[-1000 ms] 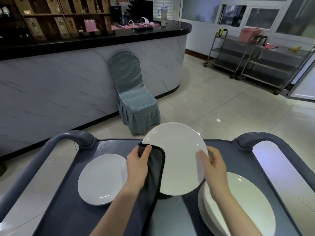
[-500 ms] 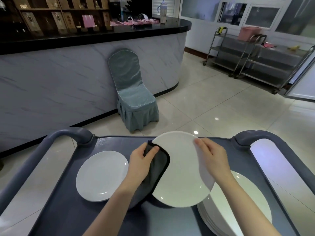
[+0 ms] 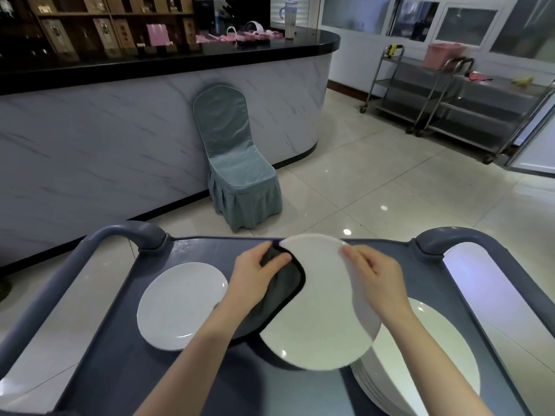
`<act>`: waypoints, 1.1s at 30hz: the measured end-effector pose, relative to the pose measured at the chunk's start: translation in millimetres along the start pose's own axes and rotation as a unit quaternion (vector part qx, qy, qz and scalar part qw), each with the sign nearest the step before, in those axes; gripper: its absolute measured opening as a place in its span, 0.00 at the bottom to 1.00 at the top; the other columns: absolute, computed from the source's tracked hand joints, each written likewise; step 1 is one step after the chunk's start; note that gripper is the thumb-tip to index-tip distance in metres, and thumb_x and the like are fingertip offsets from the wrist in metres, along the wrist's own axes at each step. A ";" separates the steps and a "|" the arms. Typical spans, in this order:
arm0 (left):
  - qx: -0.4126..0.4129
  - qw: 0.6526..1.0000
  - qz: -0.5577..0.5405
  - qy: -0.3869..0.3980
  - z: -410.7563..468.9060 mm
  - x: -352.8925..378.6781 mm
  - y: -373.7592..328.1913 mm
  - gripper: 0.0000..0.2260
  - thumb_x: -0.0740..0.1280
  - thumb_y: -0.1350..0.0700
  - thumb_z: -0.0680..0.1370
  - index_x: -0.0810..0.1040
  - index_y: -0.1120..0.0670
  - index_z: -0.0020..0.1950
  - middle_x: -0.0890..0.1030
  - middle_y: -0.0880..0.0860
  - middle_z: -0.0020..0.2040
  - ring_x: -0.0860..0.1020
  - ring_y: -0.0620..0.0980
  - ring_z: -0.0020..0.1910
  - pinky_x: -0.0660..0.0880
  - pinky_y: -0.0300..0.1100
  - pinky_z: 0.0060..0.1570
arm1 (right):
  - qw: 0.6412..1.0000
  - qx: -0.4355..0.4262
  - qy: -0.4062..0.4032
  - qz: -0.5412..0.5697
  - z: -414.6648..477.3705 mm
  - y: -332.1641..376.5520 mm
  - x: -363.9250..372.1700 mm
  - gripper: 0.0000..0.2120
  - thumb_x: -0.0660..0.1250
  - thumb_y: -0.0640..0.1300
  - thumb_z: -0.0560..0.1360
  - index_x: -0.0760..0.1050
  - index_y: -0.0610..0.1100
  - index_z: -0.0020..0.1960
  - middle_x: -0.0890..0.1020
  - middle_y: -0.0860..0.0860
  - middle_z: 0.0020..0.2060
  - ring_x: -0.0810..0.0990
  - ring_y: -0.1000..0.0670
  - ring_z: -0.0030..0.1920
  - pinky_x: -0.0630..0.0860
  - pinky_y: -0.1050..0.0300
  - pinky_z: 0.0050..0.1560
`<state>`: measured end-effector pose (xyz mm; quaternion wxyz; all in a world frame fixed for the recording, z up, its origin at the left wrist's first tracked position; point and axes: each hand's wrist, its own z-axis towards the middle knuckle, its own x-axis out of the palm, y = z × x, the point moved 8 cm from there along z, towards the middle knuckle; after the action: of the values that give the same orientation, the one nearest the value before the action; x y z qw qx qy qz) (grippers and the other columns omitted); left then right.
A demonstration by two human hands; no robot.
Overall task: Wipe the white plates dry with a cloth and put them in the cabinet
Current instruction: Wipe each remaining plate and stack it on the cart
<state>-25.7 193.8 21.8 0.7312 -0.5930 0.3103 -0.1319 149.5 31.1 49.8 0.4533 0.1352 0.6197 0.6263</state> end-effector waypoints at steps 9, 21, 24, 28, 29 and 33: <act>-0.095 0.980 -0.097 -0.143 -8.8 -19.5 27.1 0.07 0.69 0.52 0.78 0.80 0.52 0.42 0.83 0.50 0.39 0.79 0.46 0.41 0.77 0.46 0.48 | 0.987 0.098 -0.076 0.103 -19.9 -28.1 4.2 0.12 0.65 0.48 0.80 0.76 0.54 0.37 0.80 0.60 0.33 0.75 0.56 0.35 0.71 0.60 0.38; 0.016 1.000 -0.012 0.019 4.4 7.4 0.0 0.08 0.71 0.52 0.77 0.78 0.54 0.41 0.80 0.54 0.36 0.74 0.42 0.36 0.72 0.38 0.41 | 0.992 -0.059 0.092 -0.060 18.2 21.0 11.8 0.20 0.67 0.50 0.80 0.68 0.54 0.30 0.67 0.58 0.26 0.64 0.57 0.30 0.60 0.64 0.32; -0.067 0.990 -0.114 -0.038 -7.9 1.5 23.6 0.04 0.68 0.52 0.79 0.82 0.50 0.47 0.85 0.53 0.43 0.82 0.46 0.44 0.78 0.43 0.46 | 0.999 0.035 -0.016 0.030 14.7 -5.9 -4.8 0.19 0.67 0.48 0.80 0.71 0.38 0.35 0.67 0.46 0.30 0.64 0.54 0.34 0.62 0.55 0.37; -0.048 0.998 -0.044 0.015 1.2 -1.3 17.4 0.02 0.70 0.52 0.78 0.82 0.47 0.47 0.85 0.47 0.43 0.83 0.45 0.45 0.79 0.38 0.45 | 0.999 0.016 0.036 0.012 4.7 -5.8 6.4 0.22 0.66 0.48 0.80 0.62 0.44 0.32 0.63 0.54 0.28 0.60 0.56 0.31 0.58 0.60 0.32; -0.028 0.998 -0.016 0.047 4.1 1.3 11.4 0.02 0.71 0.52 0.77 0.82 0.46 0.45 0.85 0.46 0.41 0.82 0.43 0.43 0.77 0.37 0.45 | 0.998 -0.001 0.068 -0.001 3.9 -1.0 13.1 0.22 0.67 0.48 0.80 0.62 0.44 0.32 0.63 0.56 0.27 0.60 0.56 0.30 0.58 0.62 0.31; 0.033 0.988 0.090 0.123 9.6 18.2 -6.2 0.05 0.72 0.49 0.76 0.81 0.45 0.40 0.81 0.46 0.36 0.75 0.39 0.36 0.70 0.34 0.39 | 0.988 -0.052 0.135 -0.051 1.7 13.9 35.6 0.22 0.68 0.49 0.79 0.68 0.55 0.28 0.66 0.58 0.25 0.63 0.58 0.30 0.61 0.65 0.32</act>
<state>-4.6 189.4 23.3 0.7155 -0.5176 0.4454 -0.1478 125.5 60.9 48.6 0.4033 -0.0062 0.6480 0.6460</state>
